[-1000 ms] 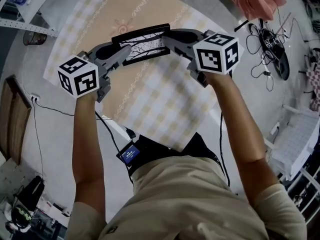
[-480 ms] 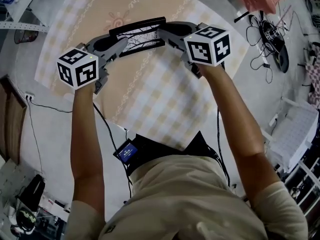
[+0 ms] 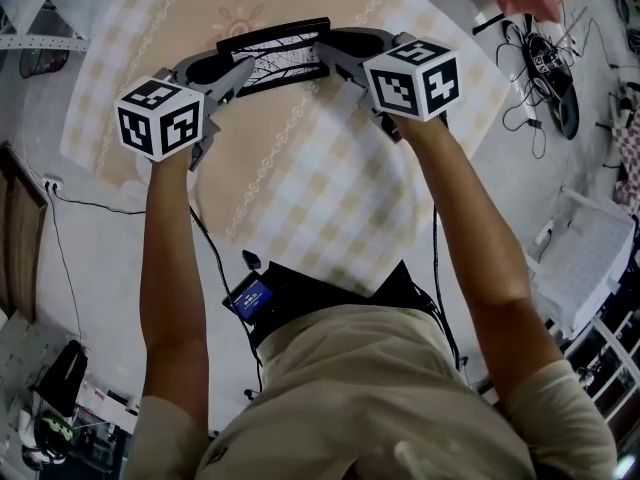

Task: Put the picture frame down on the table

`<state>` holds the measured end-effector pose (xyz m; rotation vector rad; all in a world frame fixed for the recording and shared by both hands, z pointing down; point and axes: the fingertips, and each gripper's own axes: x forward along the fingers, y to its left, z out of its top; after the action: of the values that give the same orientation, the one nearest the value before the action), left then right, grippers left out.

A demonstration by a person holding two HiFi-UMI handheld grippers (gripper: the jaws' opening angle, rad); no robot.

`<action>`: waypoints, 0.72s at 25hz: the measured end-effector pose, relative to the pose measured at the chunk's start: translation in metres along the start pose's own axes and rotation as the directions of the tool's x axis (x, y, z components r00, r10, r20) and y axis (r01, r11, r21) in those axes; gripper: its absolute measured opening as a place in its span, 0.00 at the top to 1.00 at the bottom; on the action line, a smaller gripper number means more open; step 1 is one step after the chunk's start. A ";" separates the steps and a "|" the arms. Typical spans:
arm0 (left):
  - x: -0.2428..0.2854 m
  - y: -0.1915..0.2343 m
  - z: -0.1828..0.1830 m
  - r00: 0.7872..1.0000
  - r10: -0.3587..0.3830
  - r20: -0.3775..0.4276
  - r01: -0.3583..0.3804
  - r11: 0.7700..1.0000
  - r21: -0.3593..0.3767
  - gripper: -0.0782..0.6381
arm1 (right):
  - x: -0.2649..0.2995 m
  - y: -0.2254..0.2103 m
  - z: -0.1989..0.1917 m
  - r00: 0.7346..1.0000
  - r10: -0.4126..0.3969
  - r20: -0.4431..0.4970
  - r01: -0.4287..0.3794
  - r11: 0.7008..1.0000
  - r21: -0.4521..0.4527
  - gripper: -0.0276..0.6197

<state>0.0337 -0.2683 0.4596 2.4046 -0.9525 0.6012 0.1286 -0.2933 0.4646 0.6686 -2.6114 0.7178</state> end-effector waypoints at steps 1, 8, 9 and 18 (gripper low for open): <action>0.001 0.003 -0.002 1.000 0.011 -0.002 -0.011 1.000 0.003 0.75 | 0.002 0.000 0.000 1.000 -0.003 0.001 0.003 1.000 -0.005 0.83; 0.006 0.024 -0.002 0.990 0.139 0.025 -0.140 0.987 0.075 0.67 | 0.014 -0.013 0.000 0.998 -0.060 0.034 0.059 0.998 0.017 0.82; 0.007 0.027 -0.003 0.986 0.163 0.033 -0.165 0.983 0.080 0.66 | 0.016 -0.015 0.000 0.997 -0.074 0.035 0.074 0.997 0.017 0.82; 0.004 0.044 0.004 0.949 0.303 0.092 -0.312 0.943 0.116 0.63 | 0.028 -0.030 0.000 0.985 -0.173 0.025 0.173 0.984 -0.036 0.81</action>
<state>0.0057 -0.3010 0.4708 2.4215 -1.3764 0.7091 0.1210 -0.3258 0.4884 0.8837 -2.5402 0.6100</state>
